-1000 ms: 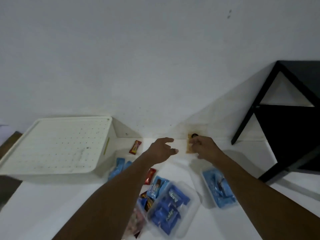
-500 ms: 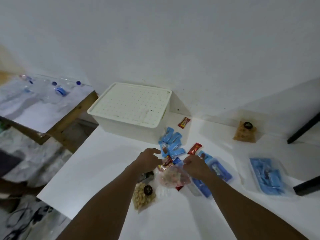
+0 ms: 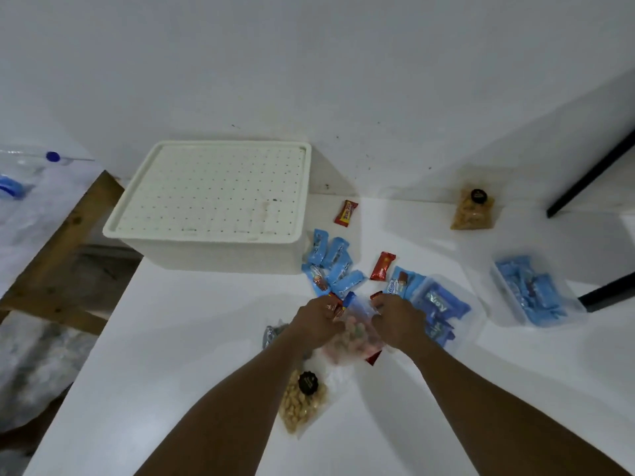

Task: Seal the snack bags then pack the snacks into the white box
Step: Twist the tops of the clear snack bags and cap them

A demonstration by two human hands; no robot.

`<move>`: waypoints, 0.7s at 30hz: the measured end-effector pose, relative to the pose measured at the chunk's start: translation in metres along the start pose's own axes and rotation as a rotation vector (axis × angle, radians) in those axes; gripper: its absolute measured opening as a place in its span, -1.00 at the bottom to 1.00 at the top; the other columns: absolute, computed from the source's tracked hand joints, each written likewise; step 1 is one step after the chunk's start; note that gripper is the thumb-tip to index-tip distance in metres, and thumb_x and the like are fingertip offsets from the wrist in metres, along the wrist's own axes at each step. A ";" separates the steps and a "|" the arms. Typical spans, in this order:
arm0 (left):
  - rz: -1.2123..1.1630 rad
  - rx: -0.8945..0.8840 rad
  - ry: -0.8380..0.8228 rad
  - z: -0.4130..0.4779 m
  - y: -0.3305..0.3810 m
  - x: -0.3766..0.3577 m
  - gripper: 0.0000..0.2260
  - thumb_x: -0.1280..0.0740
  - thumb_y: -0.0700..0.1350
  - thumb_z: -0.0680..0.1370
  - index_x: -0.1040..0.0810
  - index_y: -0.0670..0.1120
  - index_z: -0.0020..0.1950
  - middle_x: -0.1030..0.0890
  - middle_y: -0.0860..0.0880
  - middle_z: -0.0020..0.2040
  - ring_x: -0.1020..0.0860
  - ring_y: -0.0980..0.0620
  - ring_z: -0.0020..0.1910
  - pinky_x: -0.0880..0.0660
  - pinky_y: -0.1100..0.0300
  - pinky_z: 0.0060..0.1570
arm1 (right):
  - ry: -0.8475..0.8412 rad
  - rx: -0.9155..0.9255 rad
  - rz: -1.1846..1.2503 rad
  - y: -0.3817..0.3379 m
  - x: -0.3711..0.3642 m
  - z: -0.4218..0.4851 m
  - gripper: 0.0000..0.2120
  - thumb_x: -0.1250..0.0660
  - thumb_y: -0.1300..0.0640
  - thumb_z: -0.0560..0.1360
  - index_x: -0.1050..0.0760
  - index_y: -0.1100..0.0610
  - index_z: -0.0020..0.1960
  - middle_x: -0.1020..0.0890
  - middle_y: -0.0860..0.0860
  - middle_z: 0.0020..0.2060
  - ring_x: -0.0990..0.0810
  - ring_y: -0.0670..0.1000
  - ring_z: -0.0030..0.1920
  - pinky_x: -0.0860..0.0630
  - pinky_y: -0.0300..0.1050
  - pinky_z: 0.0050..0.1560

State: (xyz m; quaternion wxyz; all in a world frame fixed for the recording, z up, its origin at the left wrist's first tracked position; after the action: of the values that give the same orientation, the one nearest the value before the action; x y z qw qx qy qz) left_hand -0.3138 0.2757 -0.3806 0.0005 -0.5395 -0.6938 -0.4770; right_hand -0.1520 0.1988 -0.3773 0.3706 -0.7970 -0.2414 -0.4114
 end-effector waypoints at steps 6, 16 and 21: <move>-0.216 -0.133 -0.033 -0.001 0.057 0.054 -0.60 -0.54 -0.14 0.44 -0.60 -0.16 0.25 -0.67 -0.15 0.11 -0.63 0.01 -0.01 -0.55 0.20 0.02 | -0.129 0.195 0.330 -0.022 0.072 0.000 -0.84 -0.47 0.38 0.34 -0.69 0.17 -0.15 -0.66 -0.01 -0.27 -0.60 -0.04 -0.19 -0.57 -0.06 0.00; -0.452 -0.442 0.006 -0.039 0.178 0.118 -0.89 -0.47 -0.14 0.50 -0.60 -0.16 -0.09 -0.66 -0.09 -0.14 -0.60 0.02 -0.17 -0.47 0.11 -0.10 | -0.009 0.214 0.639 -0.044 0.224 -0.035 -0.89 -0.49 0.18 0.43 -0.67 0.19 -0.07 -0.74 0.10 -0.21 -0.71 -0.04 -0.19 -0.57 -0.17 -0.22; -0.608 -0.465 -0.013 -0.054 0.204 0.133 -0.76 -0.46 -0.06 0.52 -0.60 -0.22 0.05 -0.72 -0.15 -0.04 -0.71 -0.12 -0.03 -0.57 -0.04 0.09 | 0.113 0.210 0.809 -0.041 0.251 -0.052 -0.87 -0.46 0.09 0.47 -0.62 0.16 -0.12 -0.72 0.10 -0.22 -0.67 -0.05 -0.22 -0.52 -0.13 -0.18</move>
State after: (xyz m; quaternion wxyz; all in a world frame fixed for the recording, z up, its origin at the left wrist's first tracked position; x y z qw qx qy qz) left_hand -0.2448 0.3316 -0.1479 -0.2676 -0.2977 -0.6956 -0.5966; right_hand -0.0686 0.2033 -0.1318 0.5939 -0.7617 0.0712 -0.2492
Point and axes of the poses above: each hand's wrist, its own z-axis towards the middle knuckle, its own x-axis out of the back of the hand, y = z × x, the point moved 4 cm from there along z, towards the middle knuckle
